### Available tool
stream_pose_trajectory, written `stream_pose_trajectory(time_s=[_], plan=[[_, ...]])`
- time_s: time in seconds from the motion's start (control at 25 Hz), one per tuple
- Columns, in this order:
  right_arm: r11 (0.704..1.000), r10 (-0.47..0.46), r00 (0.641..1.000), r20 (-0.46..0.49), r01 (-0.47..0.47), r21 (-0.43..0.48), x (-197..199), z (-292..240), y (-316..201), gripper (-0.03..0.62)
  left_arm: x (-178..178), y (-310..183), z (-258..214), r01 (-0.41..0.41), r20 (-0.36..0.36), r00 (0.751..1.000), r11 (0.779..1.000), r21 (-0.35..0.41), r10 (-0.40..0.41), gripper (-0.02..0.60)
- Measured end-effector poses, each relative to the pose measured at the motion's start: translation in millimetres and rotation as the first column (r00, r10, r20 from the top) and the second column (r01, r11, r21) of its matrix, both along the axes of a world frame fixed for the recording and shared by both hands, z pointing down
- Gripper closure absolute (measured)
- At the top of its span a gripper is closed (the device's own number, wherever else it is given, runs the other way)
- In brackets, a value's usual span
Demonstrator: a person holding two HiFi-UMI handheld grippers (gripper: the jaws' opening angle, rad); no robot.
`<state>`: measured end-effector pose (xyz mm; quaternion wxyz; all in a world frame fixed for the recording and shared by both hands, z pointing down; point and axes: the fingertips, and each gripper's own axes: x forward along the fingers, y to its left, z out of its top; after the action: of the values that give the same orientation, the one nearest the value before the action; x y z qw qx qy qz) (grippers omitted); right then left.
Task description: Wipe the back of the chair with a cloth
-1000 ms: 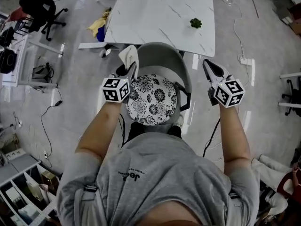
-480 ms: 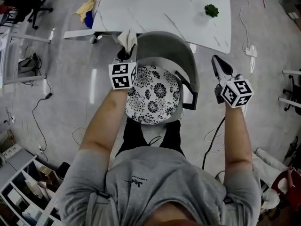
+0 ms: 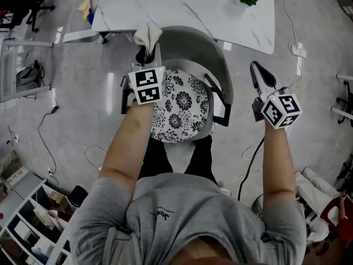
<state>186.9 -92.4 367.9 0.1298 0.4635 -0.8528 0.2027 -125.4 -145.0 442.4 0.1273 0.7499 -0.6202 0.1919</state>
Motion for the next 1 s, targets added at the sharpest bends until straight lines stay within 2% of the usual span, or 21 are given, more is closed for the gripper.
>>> stream_pose_trajectory(time_s=[0.08, 0.2, 0.36, 0.52, 0.6, 0.68, 0.8, 0.84, 0.88, 0.92, 1.0], plan=[[1.000, 0.013, 1.000, 0.005, -0.013, -0.003, 8, 3, 3, 0.594, 18, 1, -1, -0.029, -0.004, 1.000, 1.000, 0.003, 0.029, 0.430], [1.000, 0.031, 0.999, 0.011, -0.031, -0.004, 20, 5, 8, 0.594, 64, 1, -4, -0.126, 0.003, 0.992, 0.992, 0.008, 0.126, 0.431], [0.999, 0.047, 0.999, 0.018, -0.047, -0.002, 37, 5, 15, 0.594, 133, 3, -3, -0.239, 0.013, 0.971, 0.971, -0.003, 0.239, 0.431], [0.998, 0.063, 0.998, 0.026, -0.063, -0.002, 56, 5, 22, 0.594, 183, 15, -1, -0.314, 0.002, 0.949, 0.949, -0.035, 0.315, 0.431], [0.997, 0.076, 0.997, 0.030, -0.075, -0.002, 65, 5, 24, 0.594, 201, 24, 1, -0.365, -0.003, 0.931, 0.930, -0.050, 0.365, 0.431], [0.996, 0.084, 0.996, 0.031, -0.084, -0.004, 71, 5, 25, 0.594, 219, 35, 5, -0.427, -0.007, 0.904, 0.902, -0.065, 0.427, 0.433], [0.997, 0.083, 0.996, 0.025, -0.083, -0.007, 69, 5, 27, 0.594, 249, 55, 10, -0.543, -0.043, 0.840, 0.836, -0.083, 0.541, 0.434], [0.997, 0.081, 0.996, 0.023, -0.081, -0.008, 66, 5, 27, 0.594, 254, 60, 10, -0.566, -0.058, 0.824, 0.820, -0.083, 0.563, 0.434], [0.997, 0.078, 0.997, 0.023, -0.078, -0.009, 62, 5, 27, 0.594, 254, 64, 10, -0.572, -0.076, 0.820, 0.816, -0.080, 0.568, 0.434], [0.997, 0.073, 0.997, 0.022, -0.073, -0.009, 57, 5, 27, 0.594, 247, 66, 8, -0.562, -0.098, 0.826, 0.823, -0.076, 0.555, 0.434], [0.998, 0.058, 0.998, 0.019, -0.058, -0.012, 45, 6, 26, 0.594, 217, 65, 7, -0.505, -0.149, 0.858, 0.860, -0.070, 0.492, 0.434]])
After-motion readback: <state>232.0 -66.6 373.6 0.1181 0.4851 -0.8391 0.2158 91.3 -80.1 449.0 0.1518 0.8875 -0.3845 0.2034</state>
